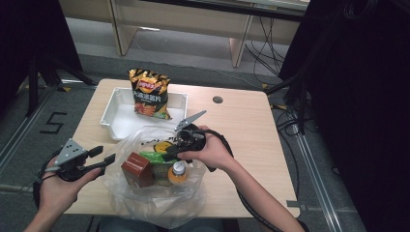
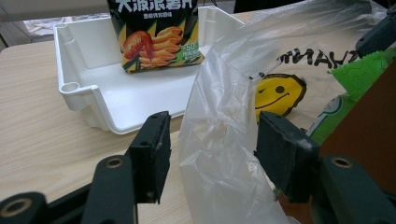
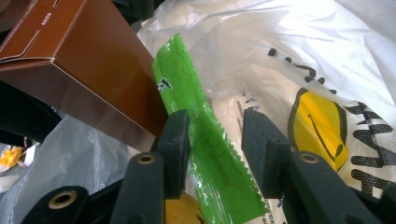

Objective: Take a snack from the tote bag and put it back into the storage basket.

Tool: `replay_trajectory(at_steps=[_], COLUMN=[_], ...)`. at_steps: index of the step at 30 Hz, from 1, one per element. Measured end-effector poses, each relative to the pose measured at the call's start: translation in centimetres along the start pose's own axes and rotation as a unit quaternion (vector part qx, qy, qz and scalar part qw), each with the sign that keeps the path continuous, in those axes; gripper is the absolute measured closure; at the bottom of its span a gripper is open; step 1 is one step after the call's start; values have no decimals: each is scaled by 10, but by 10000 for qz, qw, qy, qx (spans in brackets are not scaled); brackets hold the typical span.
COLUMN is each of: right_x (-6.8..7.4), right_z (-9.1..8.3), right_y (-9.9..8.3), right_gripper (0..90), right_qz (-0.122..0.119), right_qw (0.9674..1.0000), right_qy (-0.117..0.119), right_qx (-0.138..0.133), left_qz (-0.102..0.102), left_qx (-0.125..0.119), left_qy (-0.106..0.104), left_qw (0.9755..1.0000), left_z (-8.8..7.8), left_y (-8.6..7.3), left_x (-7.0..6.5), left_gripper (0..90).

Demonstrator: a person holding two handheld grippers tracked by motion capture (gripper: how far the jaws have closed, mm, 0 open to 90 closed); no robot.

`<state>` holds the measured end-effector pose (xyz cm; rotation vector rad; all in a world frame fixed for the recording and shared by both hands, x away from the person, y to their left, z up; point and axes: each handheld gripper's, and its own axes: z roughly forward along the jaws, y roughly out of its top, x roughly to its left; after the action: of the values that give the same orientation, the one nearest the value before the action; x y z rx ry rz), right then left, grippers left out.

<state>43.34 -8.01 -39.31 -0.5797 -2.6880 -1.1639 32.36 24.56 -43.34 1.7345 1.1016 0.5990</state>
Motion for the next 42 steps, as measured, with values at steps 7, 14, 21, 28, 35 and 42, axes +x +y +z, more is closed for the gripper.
replay_trajectory(at_steps=[7, 14, 21, 28, 35, 42], right_x=[-2, -1, 1, 3, 3, 4], right_z=[0, 0, -2, 0, 1, -1], right_y=[2, 5, 6, 5, 6, 7], right_gripper=[713, 783, 807, 716, 819, 900], right_qz=[-67, -300, -263, -212, -285, -616], right_qw=[9999, 9993, 9994, 9994, 9989, 9976], right_qy=[123, 171, 144, 148, 184, 87], right_qx=[96, 152, 183, 242, 319, 286], left_qz=[-2, 2, 2, 2, -7, -3], left_qx=[-13, -2, 5, 7, 9, 24], left_qy=[-36, -28, -24, -18, -13, -18], left_qw=[10000, 10000, 10000, 10000, 10000, 10000], left_z=[0, 0, 0, 0, 0, 1], left_y=[0, 0, 0, 0, 0, -1], left_x=[0, 0, 0, 0, 1, 1], left_gripper=[444, 445, 445, 444, 444, 445])
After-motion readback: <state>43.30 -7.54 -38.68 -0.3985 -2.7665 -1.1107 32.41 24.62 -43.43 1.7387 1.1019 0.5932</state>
